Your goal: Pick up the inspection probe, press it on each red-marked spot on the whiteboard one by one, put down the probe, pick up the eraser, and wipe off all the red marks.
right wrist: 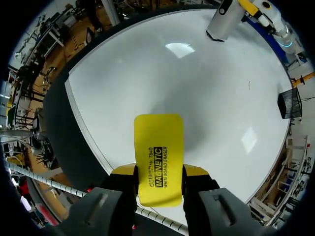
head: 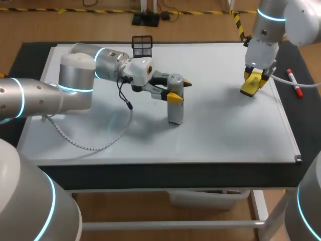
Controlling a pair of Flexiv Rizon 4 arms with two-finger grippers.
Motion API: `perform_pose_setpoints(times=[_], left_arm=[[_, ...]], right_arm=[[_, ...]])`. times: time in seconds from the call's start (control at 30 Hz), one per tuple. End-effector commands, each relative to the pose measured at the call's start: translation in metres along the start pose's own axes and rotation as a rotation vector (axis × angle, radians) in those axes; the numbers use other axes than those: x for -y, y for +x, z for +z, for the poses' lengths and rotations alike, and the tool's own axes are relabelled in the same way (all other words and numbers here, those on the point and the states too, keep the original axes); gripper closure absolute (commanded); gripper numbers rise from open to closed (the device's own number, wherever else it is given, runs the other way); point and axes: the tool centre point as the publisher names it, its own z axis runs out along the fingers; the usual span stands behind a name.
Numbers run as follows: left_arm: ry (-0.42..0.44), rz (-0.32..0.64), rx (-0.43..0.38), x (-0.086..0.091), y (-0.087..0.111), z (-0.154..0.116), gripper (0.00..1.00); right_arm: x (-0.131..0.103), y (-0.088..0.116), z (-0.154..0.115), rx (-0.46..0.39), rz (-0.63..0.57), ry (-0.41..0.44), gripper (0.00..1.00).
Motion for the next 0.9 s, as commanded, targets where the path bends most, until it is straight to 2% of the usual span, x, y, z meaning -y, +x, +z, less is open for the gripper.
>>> perform_pose_setpoints(times=[0.03, 0.7, 0.9], left_arm=[[-0.001, -0.005, -0.002, -0.003, -0.001, -0.001, 1.00], [0.001, 0.001, -0.010, -0.002, 0.001, 0.001, 1.00], [0.002, 0.017, -0.006, 0.008, 0.000, 0.000, 1.00]], right_arm=[[0.000, 0.000, -0.001, -0.003, -0.002, 0.002, 1.00], [0.000, 0.000, -0.001, -0.003, -0.002, 0.002, 1.00], [0.000, 0.000, -0.001, -0.003, -0.002, 0.002, 1.00]])
